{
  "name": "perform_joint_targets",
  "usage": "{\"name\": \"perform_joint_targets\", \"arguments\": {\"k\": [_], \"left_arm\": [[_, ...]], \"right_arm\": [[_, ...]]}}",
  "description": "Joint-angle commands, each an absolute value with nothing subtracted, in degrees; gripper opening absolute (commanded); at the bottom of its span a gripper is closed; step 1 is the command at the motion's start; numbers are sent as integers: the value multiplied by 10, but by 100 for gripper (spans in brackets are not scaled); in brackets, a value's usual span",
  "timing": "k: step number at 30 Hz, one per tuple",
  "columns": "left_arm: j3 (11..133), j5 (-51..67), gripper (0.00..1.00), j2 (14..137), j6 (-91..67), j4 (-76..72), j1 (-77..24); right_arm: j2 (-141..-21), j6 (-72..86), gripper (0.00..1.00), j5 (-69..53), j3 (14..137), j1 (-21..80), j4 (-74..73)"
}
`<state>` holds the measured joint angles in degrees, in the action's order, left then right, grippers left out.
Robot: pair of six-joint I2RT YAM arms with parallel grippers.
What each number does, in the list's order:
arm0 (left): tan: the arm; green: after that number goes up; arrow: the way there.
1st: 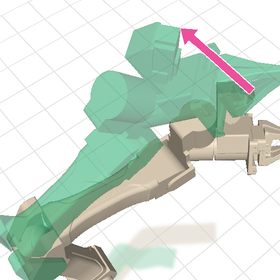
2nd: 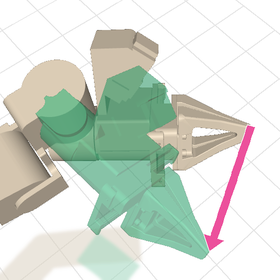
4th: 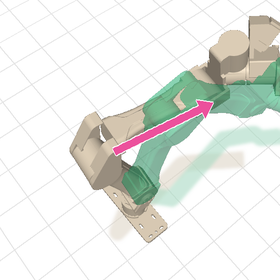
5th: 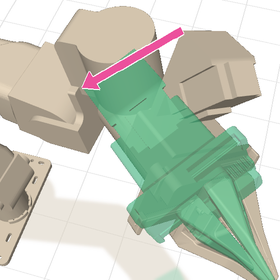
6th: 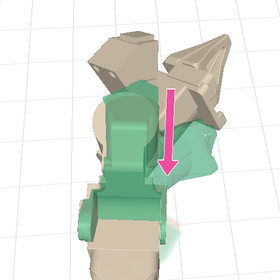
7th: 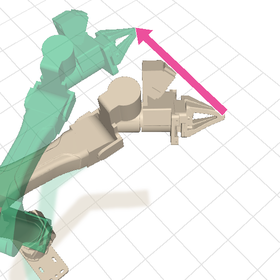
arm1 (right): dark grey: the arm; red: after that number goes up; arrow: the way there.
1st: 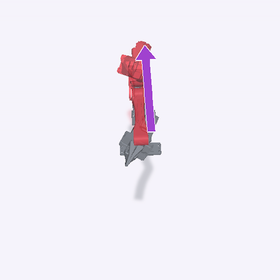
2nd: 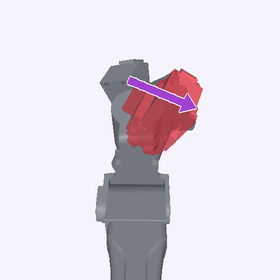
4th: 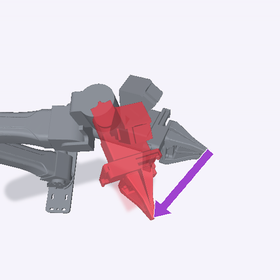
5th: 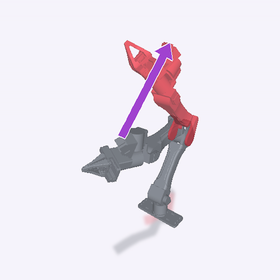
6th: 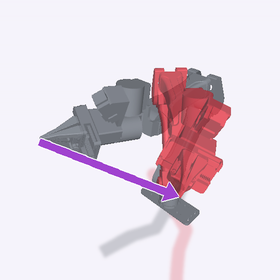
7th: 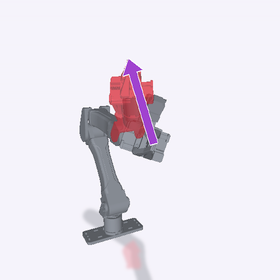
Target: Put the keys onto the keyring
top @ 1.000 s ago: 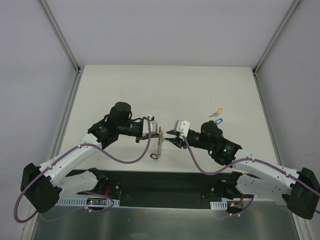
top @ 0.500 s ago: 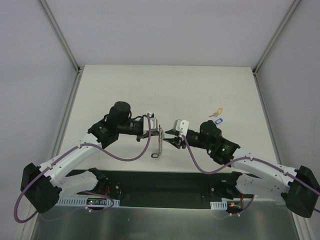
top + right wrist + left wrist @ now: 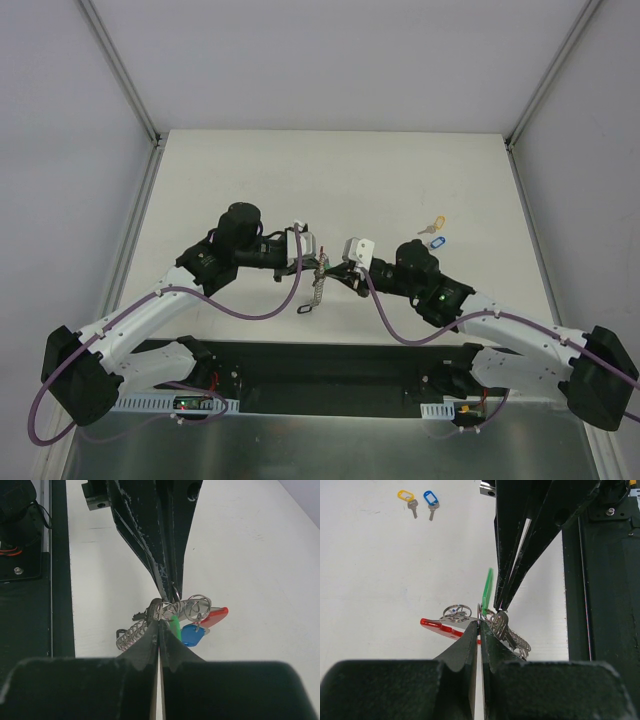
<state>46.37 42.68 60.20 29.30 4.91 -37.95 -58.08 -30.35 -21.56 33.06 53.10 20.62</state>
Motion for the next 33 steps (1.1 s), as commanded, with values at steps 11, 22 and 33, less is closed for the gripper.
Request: {"name": "perform_joint_targets", "arguments": {"k": [11,22,33], "left_arm": [[455,385,0,588,255,-18,-386],[424,386,0,584,217,-81,-386],[371,402,0,555,188,-190,-385]], "right_arm": [[-543,-280,32,-171,334,530,259],[-561,-236,47,-119,339,528,275],[-586,-192,46,-214,334,468,288]]}}
